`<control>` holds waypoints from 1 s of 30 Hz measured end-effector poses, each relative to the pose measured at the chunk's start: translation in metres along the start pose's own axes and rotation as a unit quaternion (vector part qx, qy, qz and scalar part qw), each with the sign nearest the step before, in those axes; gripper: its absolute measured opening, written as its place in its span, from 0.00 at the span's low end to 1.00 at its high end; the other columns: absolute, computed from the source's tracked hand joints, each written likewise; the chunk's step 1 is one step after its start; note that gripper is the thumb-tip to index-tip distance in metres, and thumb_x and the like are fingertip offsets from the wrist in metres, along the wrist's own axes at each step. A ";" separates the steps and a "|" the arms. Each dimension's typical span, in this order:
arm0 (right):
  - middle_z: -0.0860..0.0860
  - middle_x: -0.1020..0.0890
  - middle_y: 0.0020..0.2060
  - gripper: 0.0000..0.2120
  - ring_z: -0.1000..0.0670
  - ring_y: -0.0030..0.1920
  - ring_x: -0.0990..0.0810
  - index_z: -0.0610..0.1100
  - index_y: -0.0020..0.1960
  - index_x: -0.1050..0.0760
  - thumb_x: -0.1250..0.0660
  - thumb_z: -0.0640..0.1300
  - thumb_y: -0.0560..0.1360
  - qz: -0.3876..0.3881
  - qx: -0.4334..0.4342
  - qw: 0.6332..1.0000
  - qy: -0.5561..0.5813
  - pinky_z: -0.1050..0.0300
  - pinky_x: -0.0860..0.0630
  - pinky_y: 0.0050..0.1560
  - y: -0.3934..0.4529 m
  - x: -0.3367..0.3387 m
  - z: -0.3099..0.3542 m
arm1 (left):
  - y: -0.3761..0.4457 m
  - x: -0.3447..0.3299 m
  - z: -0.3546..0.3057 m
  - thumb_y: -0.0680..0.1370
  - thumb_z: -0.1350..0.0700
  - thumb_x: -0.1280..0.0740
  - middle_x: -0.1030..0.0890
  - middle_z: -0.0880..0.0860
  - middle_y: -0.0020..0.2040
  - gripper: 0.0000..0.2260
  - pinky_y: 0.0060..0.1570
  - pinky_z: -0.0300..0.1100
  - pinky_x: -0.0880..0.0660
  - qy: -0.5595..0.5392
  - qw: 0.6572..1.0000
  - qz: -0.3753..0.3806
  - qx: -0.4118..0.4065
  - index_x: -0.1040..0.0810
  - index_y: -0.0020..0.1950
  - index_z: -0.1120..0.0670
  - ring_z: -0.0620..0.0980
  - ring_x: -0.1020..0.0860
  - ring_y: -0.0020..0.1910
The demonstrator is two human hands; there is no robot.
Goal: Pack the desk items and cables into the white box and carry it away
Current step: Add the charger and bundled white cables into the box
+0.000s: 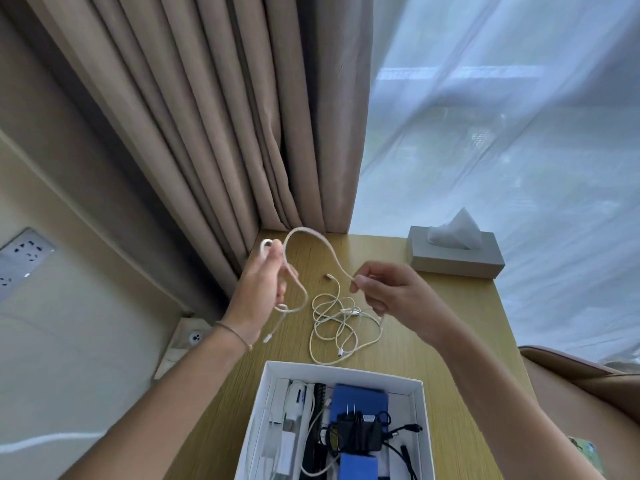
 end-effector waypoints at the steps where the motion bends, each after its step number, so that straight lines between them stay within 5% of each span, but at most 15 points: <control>1: 0.54 0.31 0.25 0.11 0.54 0.27 0.35 0.31 0.46 0.24 0.36 0.38 0.82 -0.012 -0.002 1.000 -0.014 0.60 0.37 0.31 0.003 -0.006 0.003 | -0.005 -0.012 -0.002 0.79 0.34 0.46 0.27 0.57 0.40 0.23 0.25 0.35 0.40 -0.009 1.000 0.024 0.001 0.27 0.38 0.49 0.44 0.36 0.27; 5: 0.55 0.29 0.22 0.10 0.56 0.23 0.33 0.38 0.43 0.22 0.35 0.40 0.82 -0.025 -0.025 0.999 -0.021 0.63 0.36 0.26 0.005 -0.025 0.004 | -0.017 -0.034 -0.004 0.71 0.24 0.49 0.27 0.57 0.38 0.30 0.24 0.35 0.42 -0.121 0.992 0.036 0.014 0.22 0.35 0.48 0.44 0.35 0.25; 9: 0.55 0.28 0.22 0.13 0.56 0.23 0.33 0.36 0.41 0.20 0.33 0.43 0.81 -0.001 -0.055 0.997 -0.055 0.64 0.36 0.26 0.001 -0.044 -0.008 | -0.028 -0.041 -0.001 0.66 0.21 0.42 0.24 0.51 0.42 0.36 0.27 0.35 0.32 -0.116 0.993 0.028 -0.018 0.16 0.55 0.48 0.43 0.31 0.30; 12: 0.51 0.27 0.25 0.17 0.54 0.24 0.32 0.36 0.40 0.19 0.32 0.48 0.80 -0.005 -0.075 0.993 -0.090 0.62 0.35 0.27 0.001 -0.051 -0.017 | -0.032 -0.042 0.004 0.75 0.32 0.37 0.24 0.49 0.34 0.24 0.31 0.38 0.29 -0.071 0.997 0.001 -0.033 0.18 0.39 0.52 0.42 0.28 0.29; 17: 0.47 0.26 0.30 0.23 0.47 0.31 0.33 0.35 0.39 0.23 0.35 0.54 0.81 0.029 -0.096 0.992 -0.074 0.53 0.35 0.33 0.001 -0.051 -0.039 | -0.016 -0.018 0.009 0.84 0.47 0.43 0.27 0.51 0.26 0.27 0.45 0.47 0.25 -0.191 0.977 -0.096 0.008 0.26 0.26 0.50 0.47 0.26 0.28; 19: 0.50 0.29 0.29 0.21 0.48 0.31 0.34 0.40 0.36 0.25 0.35 0.54 0.80 0.028 -0.099 0.993 -0.061 0.55 0.37 0.32 -0.005 -0.038 -0.051 | -0.005 0.000 0.008 0.85 0.47 0.45 0.33 0.49 0.23 0.23 0.38 0.45 0.23 -0.334 0.937 -0.093 0.044 0.32 0.30 0.51 0.48 0.30 0.24; 21: 0.55 0.29 0.26 0.19 0.52 0.28 0.33 0.46 0.34 0.26 0.32 0.55 0.79 -0.008 -0.104 0.990 -0.099 0.60 0.36 0.30 -0.010 -0.014 -0.062 | 0.006 0.028 0.011 0.85 0.45 0.47 0.38 0.47 0.22 0.22 0.27 0.38 0.32 -0.382 0.914 -0.122 0.061 0.37 0.32 0.51 0.45 0.37 0.21; 25: 0.58 0.26 0.24 0.16 0.58 0.26 0.31 0.47 0.34 0.25 0.31 0.52 0.78 -0.082 -0.123 0.982 -0.122 0.66 0.31 0.33 -0.017 0.037 -0.077 | 0.022 0.083 0.025 0.85 0.44 0.47 0.40 0.45 0.21 0.21 0.18 0.35 0.43 -0.296 0.930 -0.209 0.056 0.38 0.33 0.50 0.43 0.43 0.18; 30: 0.44 0.27 0.34 0.12 0.47 0.36 0.29 0.38 0.43 0.23 0.39 0.39 0.83 -0.140 -0.059 0.988 -0.007 0.51 0.30 0.45 -0.016 0.070 -0.061 | 0.034 0.108 0.044 0.84 0.49 0.42 0.37 0.47 0.24 0.18 0.19 0.34 0.46 -0.125 0.957 -0.259 0.045 0.38 0.34 0.50 0.45 0.44 0.22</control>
Point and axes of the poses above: each hand's wrist, its own y-axis towards the middle knuckle, its own x-axis out of the back of the hand, z = x × y, the point moved 6 cm from there along y, towards the middle knuckle
